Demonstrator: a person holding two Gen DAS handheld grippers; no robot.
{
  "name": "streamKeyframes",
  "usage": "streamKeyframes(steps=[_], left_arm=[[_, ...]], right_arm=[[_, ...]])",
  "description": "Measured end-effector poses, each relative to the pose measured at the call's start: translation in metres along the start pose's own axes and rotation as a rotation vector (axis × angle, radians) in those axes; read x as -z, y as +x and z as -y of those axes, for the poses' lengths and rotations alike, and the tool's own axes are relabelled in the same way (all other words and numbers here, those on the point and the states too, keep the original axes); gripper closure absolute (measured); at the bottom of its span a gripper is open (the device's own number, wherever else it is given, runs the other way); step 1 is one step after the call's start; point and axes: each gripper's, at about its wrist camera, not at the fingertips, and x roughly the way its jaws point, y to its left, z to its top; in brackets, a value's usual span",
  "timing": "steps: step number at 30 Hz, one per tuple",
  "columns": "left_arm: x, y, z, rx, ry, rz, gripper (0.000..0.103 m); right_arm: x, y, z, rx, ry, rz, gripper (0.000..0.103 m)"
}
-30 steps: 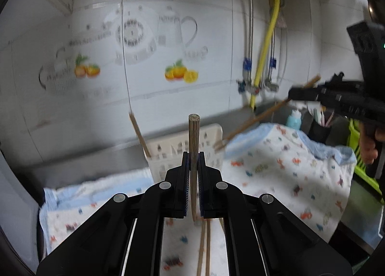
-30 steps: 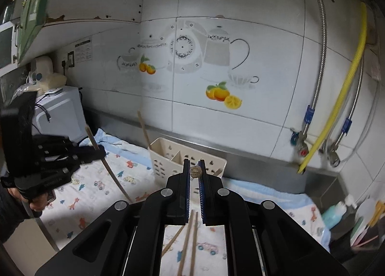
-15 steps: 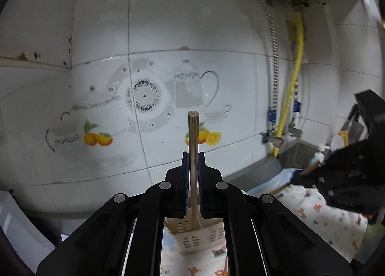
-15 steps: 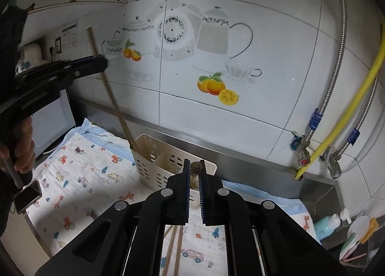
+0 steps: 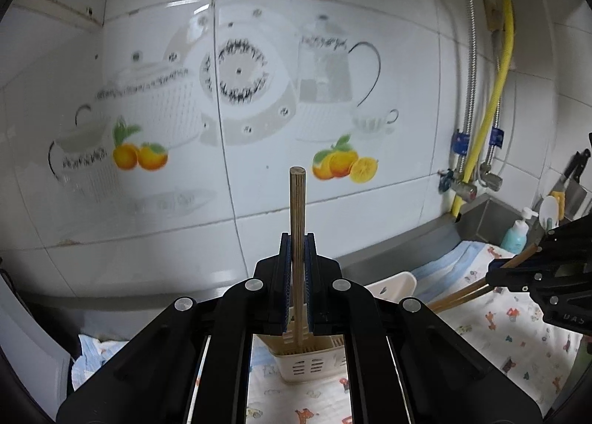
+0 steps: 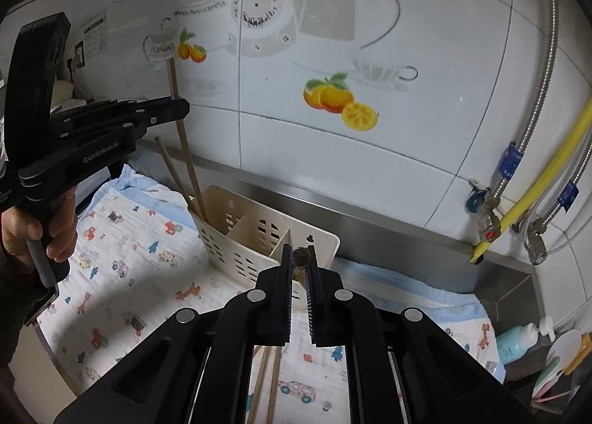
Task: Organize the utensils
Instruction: 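Open both tools to drop the chopsticks into the beige holder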
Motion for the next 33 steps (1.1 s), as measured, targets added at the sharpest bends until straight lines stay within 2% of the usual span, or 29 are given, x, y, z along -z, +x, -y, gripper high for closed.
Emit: streamKeyframes(steps=[5, 15, 16, 19, 22, 27, 29, 31, 33], left_arm=[[0.007, 0.009, -0.005, -0.003, -0.017, -0.031, 0.097], [0.013, 0.006, -0.002, -0.003, -0.005, -0.04, 0.093], [0.013, 0.005, -0.002, 0.002, -0.001, -0.039, 0.091], [0.014, 0.0, 0.0, -0.008, 0.005, -0.026, 0.073], [0.014, -0.003, 0.002, -0.007, 0.007, -0.023, 0.07], [0.017, -0.012, 0.005, -0.016, 0.012, -0.013, 0.053], [0.019, -0.016, 0.005, -0.022, 0.008, -0.011, 0.043], [0.022, -0.023, 0.005, -0.028, 0.008, -0.003, 0.035], [0.025, -0.028, 0.005, -0.033, 0.011, -0.001, 0.029]], right_arm=[[0.0, 0.009, 0.002, -0.001, 0.014, -0.013, 0.096], [0.001, 0.014, 0.005, -0.01, 0.038, -0.016, 0.095], [0.001, 0.014, 0.005, -0.012, 0.043, -0.014, 0.095], [0.002, 0.012, 0.005, -0.011, 0.048, -0.006, 0.092], [0.001, 0.009, 0.005, -0.011, 0.048, 0.001, 0.088], [0.005, 0.002, 0.004, -0.005, 0.055, 0.015, 0.077], [0.008, -0.001, 0.004, -0.003, 0.061, 0.021, 0.074], [0.011, -0.006, 0.004, -0.005, 0.066, 0.03, 0.064], [0.014, -0.009, 0.003, -0.007, 0.069, 0.036, 0.062]])
